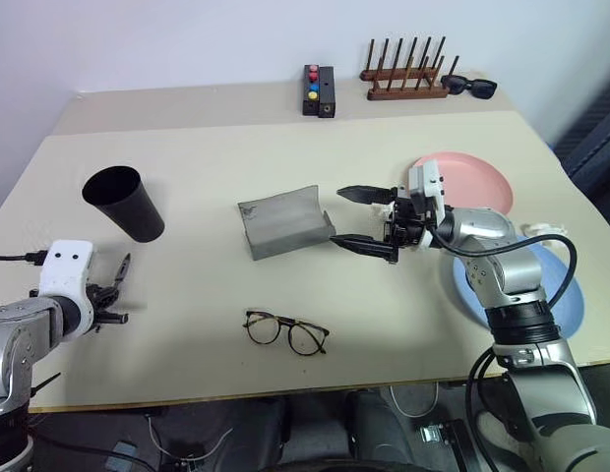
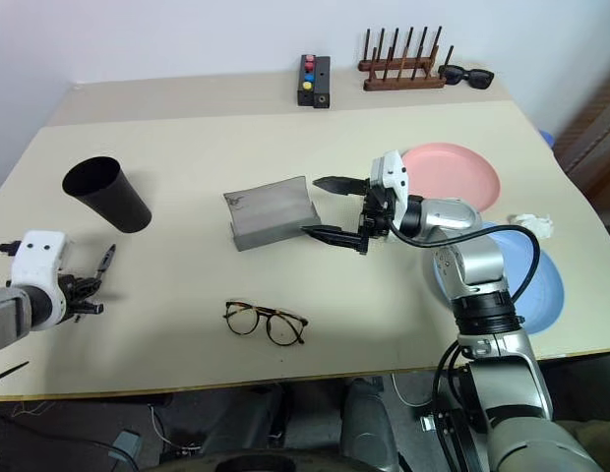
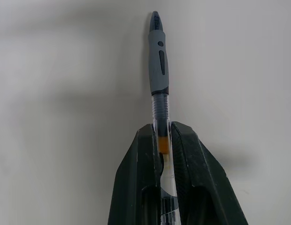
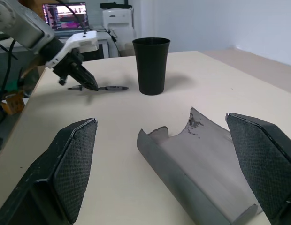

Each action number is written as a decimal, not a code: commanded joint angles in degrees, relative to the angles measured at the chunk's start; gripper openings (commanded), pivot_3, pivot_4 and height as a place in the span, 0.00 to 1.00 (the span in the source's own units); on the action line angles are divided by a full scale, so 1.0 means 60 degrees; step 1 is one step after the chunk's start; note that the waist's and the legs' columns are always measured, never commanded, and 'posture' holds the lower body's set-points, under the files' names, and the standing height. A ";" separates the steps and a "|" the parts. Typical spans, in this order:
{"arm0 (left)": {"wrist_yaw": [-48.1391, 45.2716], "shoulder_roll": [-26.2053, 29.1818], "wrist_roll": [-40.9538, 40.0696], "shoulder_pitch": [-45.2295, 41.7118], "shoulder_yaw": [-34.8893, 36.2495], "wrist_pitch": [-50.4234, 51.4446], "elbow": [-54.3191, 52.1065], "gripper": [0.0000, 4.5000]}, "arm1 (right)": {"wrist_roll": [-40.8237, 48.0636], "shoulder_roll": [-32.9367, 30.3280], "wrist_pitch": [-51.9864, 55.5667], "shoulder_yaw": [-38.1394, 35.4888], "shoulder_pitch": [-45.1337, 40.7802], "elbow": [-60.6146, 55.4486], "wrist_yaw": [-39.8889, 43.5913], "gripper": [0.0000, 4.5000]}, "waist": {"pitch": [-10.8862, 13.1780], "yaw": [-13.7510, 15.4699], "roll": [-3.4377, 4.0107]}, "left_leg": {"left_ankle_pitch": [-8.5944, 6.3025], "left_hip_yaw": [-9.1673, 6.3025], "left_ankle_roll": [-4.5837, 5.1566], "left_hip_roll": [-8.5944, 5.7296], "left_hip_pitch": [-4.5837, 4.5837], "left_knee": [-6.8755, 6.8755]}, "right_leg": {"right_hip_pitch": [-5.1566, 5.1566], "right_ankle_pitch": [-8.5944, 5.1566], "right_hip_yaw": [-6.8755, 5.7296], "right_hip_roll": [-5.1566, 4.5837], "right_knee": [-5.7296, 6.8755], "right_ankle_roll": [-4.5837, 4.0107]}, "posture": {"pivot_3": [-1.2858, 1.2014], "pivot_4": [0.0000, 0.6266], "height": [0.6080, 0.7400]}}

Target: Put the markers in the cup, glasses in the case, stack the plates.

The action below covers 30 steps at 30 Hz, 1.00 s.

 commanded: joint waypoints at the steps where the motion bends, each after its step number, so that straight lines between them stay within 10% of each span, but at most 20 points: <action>1: -0.0419 0.0144 0.0038 0.0292 -0.0165 -0.1341 -0.0698 0.01 | 0.0076 0.0038 -0.0117 -0.0093 -0.0170 -0.0276 -0.0028 1.00 | 0.0000 0.0004 0.0000 | 0.0000 -0.0001 0.0000 0.0001 0.0000 -0.0001 | 0.0000 0.0000 -0.0001 0.0000 -0.0002 0.0000 | 0.52 0.24 1.00; 11: -0.0801 -0.0066 0.0794 0.0538 -0.1072 -0.5029 -0.0832 0.01 | 0.0069 -0.0062 -0.0166 -0.0238 0.0087 -0.0435 -0.0228 1.00 | 0.0001 0.0020 0.0002 | -0.0001 0.0001 0.0001 0.0002 0.0000 -0.0006 | 0.0004 0.0000 -0.0001 -0.0002 -0.0016 -0.0001 | 0.52 0.24 1.00; 30: 0.1978 -0.3377 0.1058 -0.4814 -0.0870 -0.8178 0.2697 0.01 | -0.0317 0.0000 -0.0995 -0.0177 -0.0336 0.0557 -0.0187 1.00 | 0.0004 0.0145 -0.0006 | 0.0001 0.0006 0.0001 0.0000 0.0001 0.0012 | 0.0007 0.0001 -0.0006 0.0001 -0.0010 0.0002 | 0.52 0.24 1.00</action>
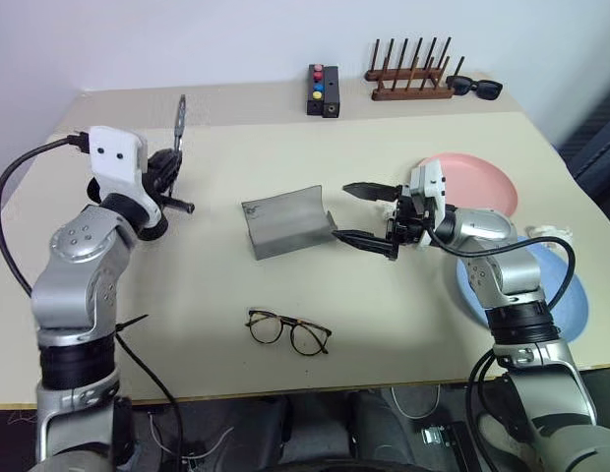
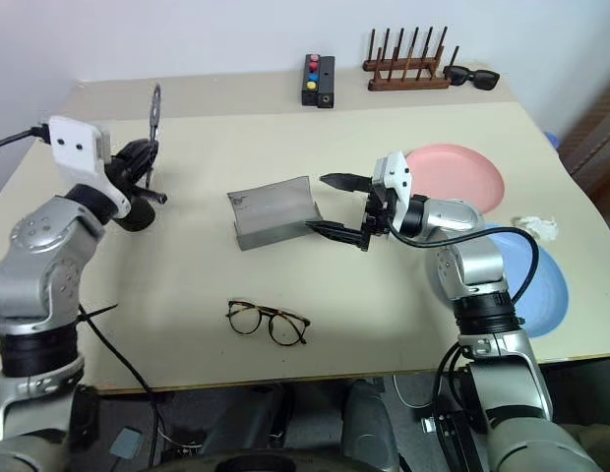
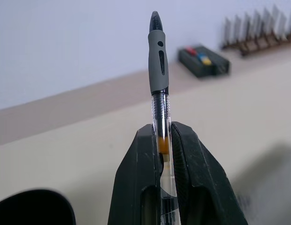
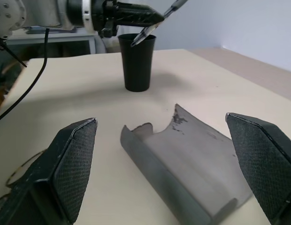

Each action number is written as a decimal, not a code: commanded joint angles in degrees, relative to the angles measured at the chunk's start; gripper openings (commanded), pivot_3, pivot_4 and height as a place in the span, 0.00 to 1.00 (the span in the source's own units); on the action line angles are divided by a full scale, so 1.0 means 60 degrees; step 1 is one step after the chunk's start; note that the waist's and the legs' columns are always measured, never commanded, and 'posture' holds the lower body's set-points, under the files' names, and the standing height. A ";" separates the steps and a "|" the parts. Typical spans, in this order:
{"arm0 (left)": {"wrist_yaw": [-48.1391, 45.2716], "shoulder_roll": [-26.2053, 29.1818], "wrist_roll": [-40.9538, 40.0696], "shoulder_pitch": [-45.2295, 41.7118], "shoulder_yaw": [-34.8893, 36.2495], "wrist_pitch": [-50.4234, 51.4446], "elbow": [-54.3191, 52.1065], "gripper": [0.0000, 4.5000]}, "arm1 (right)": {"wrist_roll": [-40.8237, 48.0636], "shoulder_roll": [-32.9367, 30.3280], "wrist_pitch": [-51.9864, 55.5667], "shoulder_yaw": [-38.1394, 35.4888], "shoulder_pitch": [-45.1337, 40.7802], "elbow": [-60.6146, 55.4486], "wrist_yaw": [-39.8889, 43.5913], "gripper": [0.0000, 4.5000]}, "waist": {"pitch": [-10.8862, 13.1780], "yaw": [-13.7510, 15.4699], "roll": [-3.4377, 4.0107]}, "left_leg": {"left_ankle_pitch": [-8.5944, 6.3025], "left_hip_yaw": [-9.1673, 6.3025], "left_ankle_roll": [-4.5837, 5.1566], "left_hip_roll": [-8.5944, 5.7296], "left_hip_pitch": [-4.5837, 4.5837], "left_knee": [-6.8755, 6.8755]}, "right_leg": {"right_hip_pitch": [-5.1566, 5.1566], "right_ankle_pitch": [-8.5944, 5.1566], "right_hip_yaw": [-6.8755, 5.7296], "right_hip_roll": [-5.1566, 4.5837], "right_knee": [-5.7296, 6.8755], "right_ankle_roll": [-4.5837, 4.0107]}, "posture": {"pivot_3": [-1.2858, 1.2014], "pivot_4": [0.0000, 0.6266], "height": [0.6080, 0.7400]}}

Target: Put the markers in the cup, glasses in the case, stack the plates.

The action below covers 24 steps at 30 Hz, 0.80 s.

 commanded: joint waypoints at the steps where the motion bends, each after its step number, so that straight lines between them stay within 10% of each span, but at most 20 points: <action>1: 0.0549 -0.0268 0.0014 -0.0432 0.0573 -0.1041 0.0004 0.01 | 0.0046 0.0016 -0.0228 -0.0130 -0.0303 0.0082 0.0174 1.00 | 0.0002 0.0001 -0.0003 | 0.0000 0.0001 0.0000 0.0000 0.0000 -0.0001 | 0.0000 0.0000 0.0000 -0.0001 0.0000 0.0000 | 0.52 0.24 1.00; 24: 0.0952 0.0380 0.0998 0.0500 0.1471 -0.4406 0.0846 0.01 | 0.1163 0.0020 0.0388 -0.0652 -0.1194 0.0593 0.1665 1.00 | 0.0003 0.0032 -0.0005 | 0.0000 0.0000 0.0001 0.0000 -0.0001 0.0004 | 0.0001 0.0000 0.0000 0.0000 0.0001 0.0000 | 0.52 0.24 1.00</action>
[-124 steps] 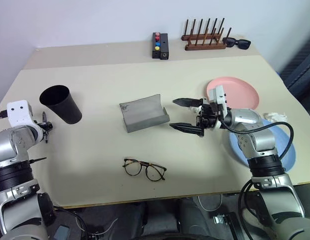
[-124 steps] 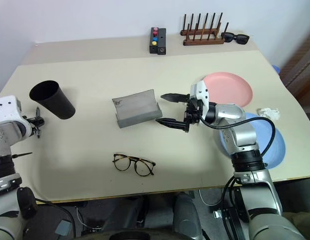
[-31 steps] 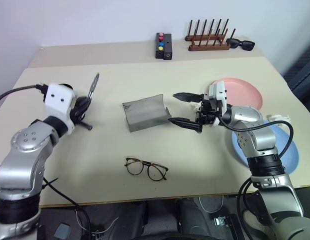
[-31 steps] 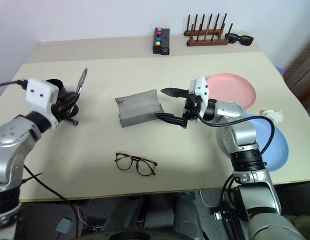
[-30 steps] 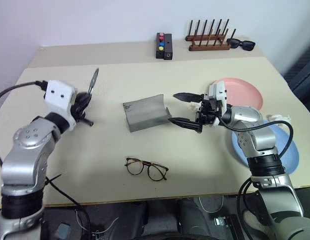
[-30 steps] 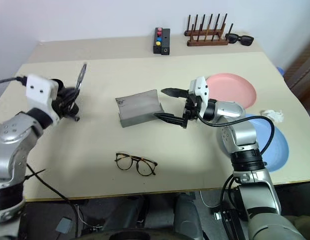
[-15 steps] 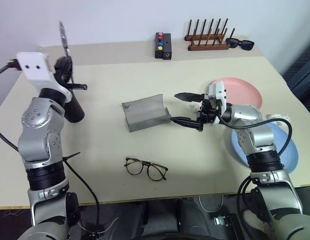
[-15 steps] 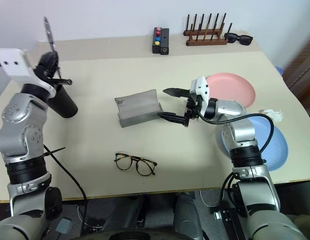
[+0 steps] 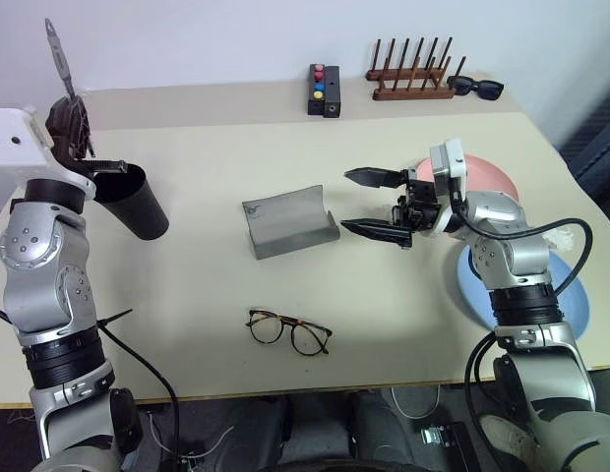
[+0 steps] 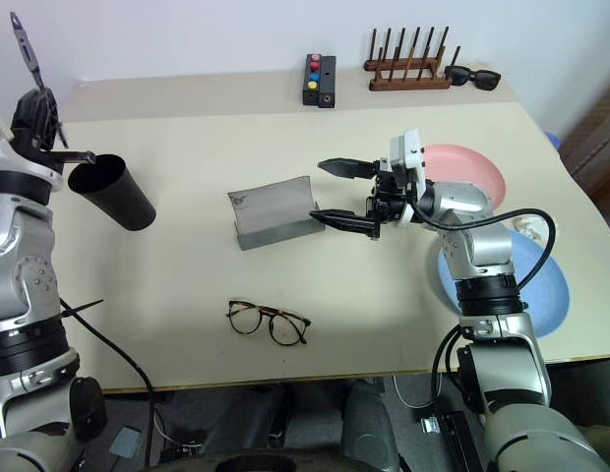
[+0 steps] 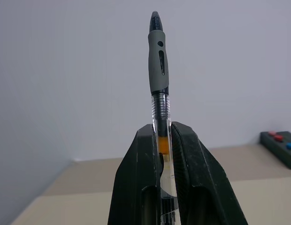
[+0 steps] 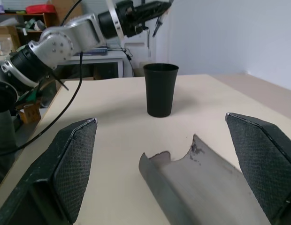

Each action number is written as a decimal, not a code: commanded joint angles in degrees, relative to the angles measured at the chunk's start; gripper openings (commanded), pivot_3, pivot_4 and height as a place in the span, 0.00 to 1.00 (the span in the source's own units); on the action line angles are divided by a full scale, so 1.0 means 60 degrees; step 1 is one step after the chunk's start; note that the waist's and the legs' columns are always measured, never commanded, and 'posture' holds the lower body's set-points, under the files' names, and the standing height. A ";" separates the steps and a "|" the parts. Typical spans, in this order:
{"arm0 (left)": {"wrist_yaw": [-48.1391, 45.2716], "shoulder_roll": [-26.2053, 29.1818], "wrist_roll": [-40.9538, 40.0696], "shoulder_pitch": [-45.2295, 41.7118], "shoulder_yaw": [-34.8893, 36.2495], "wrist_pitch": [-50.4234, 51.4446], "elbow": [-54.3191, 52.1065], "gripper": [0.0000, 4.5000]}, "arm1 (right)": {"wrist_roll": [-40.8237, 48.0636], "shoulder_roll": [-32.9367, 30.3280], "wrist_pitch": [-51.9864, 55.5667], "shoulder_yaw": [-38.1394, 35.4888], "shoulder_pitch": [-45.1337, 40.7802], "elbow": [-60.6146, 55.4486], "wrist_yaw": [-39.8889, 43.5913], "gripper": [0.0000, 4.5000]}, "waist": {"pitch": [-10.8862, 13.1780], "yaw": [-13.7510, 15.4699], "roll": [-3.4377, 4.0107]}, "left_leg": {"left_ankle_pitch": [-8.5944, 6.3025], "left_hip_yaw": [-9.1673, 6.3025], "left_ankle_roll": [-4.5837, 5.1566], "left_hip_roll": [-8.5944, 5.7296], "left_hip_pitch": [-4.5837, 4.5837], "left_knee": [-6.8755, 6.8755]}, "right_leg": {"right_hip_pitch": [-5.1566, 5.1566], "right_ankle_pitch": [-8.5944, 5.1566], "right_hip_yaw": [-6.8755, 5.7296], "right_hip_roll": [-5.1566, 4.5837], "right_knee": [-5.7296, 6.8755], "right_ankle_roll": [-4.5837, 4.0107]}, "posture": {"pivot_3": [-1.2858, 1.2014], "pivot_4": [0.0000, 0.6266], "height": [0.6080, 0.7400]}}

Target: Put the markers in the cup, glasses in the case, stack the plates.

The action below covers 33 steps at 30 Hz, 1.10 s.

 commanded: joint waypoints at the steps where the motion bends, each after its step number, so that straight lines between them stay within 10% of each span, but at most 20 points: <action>1: 0.0304 0.0024 0.0658 0.0187 -0.0095 -0.0942 0.0256 0.01 | 0.0223 0.0091 -0.0031 -0.0209 -0.0358 0.0039 0.0108 1.00 | 0.0000 0.0015 0.0000 | 0.0000 0.0001 0.0000 0.0000 0.0000 0.0000 | 0.0000 0.0000 0.0000 0.0000 0.0000 0.0000 | 0.52 0.24 1.00; 33: 0.1664 -0.0536 0.2244 0.0068 -0.1087 -0.4099 0.3259 0.01 | 0.0004 -0.0261 -0.0059 -0.0253 -0.0391 0.0144 0.0285 1.00 | 0.0000 0.0027 0.0000 | 0.0000 0.0000 0.0000 -0.0001 0.0000 0.0002 | -0.0002 0.0000 0.0000 -0.0002 0.0008 0.0000 | 0.52 0.24 1.00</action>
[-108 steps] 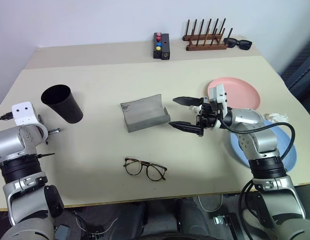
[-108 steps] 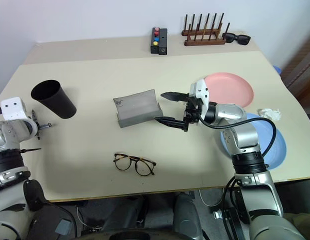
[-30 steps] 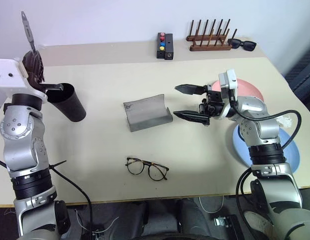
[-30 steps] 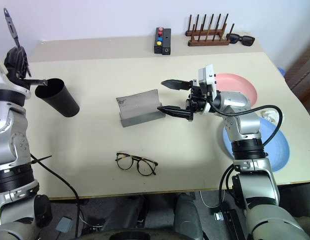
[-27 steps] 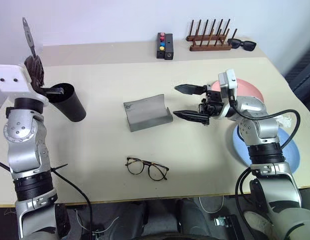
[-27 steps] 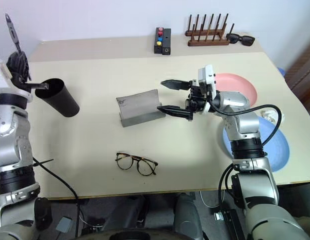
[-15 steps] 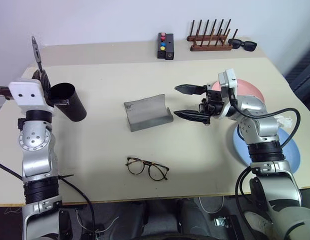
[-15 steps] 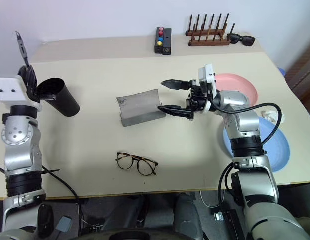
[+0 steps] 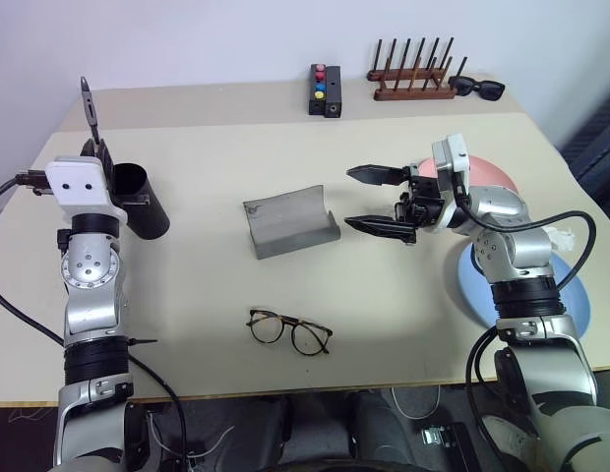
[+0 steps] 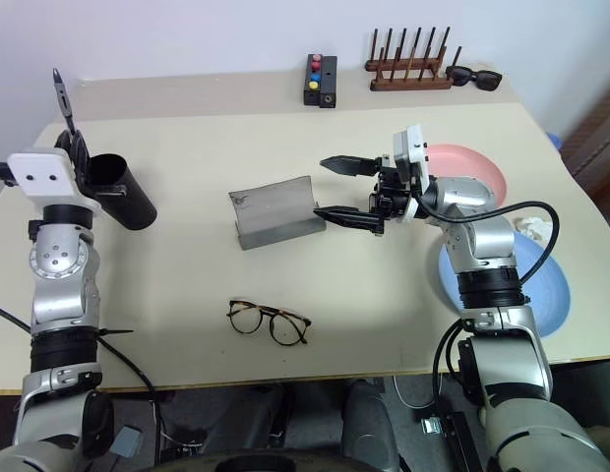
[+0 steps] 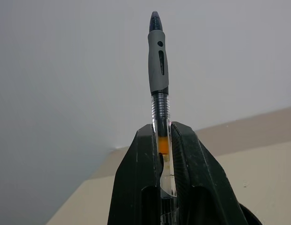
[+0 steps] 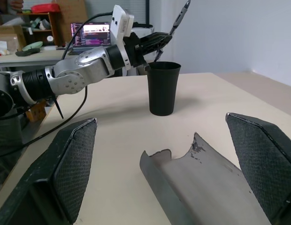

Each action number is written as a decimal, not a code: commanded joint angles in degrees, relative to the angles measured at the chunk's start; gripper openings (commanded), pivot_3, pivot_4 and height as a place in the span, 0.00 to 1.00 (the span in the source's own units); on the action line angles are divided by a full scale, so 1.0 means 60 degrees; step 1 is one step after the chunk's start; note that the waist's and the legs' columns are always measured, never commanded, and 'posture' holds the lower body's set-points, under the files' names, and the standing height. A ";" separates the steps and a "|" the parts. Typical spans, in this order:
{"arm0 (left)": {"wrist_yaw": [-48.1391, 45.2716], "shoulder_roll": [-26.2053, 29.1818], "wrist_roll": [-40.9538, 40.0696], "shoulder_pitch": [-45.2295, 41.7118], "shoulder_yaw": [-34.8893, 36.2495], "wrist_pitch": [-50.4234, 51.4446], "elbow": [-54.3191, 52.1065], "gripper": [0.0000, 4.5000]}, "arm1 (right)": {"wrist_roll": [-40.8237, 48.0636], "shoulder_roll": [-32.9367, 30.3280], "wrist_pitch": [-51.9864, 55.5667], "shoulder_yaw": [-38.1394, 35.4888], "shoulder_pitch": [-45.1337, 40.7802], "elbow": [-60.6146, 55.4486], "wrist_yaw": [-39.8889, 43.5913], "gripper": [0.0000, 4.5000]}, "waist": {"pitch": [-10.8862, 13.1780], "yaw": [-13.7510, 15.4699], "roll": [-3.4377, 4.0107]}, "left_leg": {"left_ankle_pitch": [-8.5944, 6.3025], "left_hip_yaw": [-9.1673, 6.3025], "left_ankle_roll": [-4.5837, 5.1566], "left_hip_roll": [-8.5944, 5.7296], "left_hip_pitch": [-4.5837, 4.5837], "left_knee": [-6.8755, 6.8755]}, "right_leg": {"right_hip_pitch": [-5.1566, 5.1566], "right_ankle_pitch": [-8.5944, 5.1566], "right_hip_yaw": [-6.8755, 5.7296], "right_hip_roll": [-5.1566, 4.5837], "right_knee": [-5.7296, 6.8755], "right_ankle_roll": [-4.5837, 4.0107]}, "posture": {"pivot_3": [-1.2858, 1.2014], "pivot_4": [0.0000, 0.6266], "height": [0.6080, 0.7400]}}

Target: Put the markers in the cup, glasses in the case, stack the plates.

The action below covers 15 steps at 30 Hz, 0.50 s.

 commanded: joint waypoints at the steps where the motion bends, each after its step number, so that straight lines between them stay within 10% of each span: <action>1: 0.0106 0.0092 0.0062 -0.0250 0.0028 -0.0346 0.0075 0.01 | 0.0072 -0.0168 -0.0051 -0.0245 -0.0119 -0.0401 -0.0042 1.00 | 0.0000 0.0000 0.0000 | 0.0000 0.0000 0.0000 0.0000 0.0000 -0.0001 | -0.0001 0.0000 0.0000 0.0000 0.0000 0.0000 | 0.52 0.24 1.00; 5: 0.0140 0.0101 0.0046 -0.0334 -0.0018 -0.0446 0.0264 0.01 | 0.0072 -0.0181 -0.0049 -0.0242 -0.0140 -0.0407 -0.0103 1.00 | 0.0000 -0.0001 0.0000 | 0.0000 0.0000 0.0000 0.0000 0.0000 0.0000 | -0.0001 0.0000 0.0000 0.0000 0.0000 0.0000 | 0.52 0.24 1.00; 15: 0.0059 0.0115 -0.0050 -0.0233 0.0010 -0.0477 0.0286 0.98 | 0.0035 -0.0192 -0.0075 -0.0223 -0.0146 -0.0378 -0.0175 1.00 | 0.0000 -0.0002 0.0000 | 0.0000 0.0000 0.0000 0.0000 0.0000 0.0000 | -0.0001 0.0000 0.0000 0.0000 0.0001 0.0000 | 0.52 0.24 1.00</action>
